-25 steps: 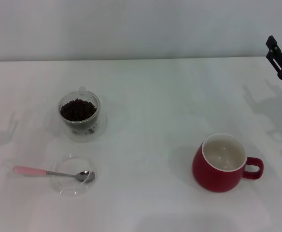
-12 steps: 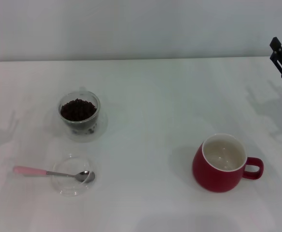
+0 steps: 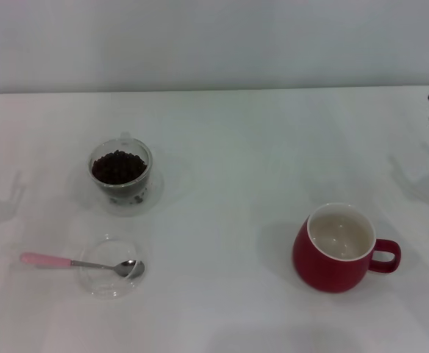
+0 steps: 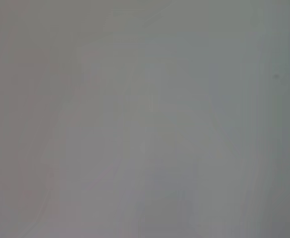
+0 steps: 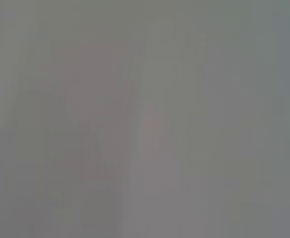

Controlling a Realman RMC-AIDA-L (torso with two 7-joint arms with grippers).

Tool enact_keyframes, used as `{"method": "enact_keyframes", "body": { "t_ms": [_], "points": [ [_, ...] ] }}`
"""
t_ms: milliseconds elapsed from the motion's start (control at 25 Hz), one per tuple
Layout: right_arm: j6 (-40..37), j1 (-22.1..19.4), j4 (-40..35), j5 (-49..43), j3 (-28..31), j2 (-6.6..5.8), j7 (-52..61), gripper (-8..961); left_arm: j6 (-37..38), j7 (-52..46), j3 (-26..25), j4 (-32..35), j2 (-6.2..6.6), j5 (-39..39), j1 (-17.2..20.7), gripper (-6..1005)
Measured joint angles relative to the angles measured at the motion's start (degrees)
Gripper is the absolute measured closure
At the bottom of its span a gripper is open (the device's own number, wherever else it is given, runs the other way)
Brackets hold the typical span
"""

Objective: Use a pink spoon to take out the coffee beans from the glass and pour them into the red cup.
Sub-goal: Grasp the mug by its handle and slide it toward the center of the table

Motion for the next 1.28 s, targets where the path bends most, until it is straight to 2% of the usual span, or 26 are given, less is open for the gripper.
{"method": "enact_keyframes", "body": {
  "t_ms": [320, 600, 840, 1120, 1280],
  "points": [
    [-4.8, -4.0, 0.9, -0.8, -11.0, -3.35, 5.8, 227, 0.0, 0.0, -0.1, 0.5, 0.09, 0.0, 0.3, 286],
    [-12.0, -6.9, 4.4, -7.2, -12.4, -5.05, 10.5, 224, -0.1, 0.0, 0.0, 0.1, 0.09, 0.0, 0.6, 285],
    [-18.8, -7.3, 13.1, -7.6, -13.1, -4.31, 11.3, 220, -0.1, 0.0, -0.1, 0.2, 0.09, 0.0, 0.7, 285],
    [-17.0, -7.4, 16.9, -8.8, -14.5, -2.05, 11.9, 221, -0.1, 0.0, -0.1, 0.4, 0.09, 0.0, 0.2, 285],
    [-15.3, -7.3, 17.0, -8.9, -16.5, -1.2, 11.9, 222, -0.1, 0.0, -0.1, 0.4, 0.14, 0.0, 0.0, 286]
  ]
}}
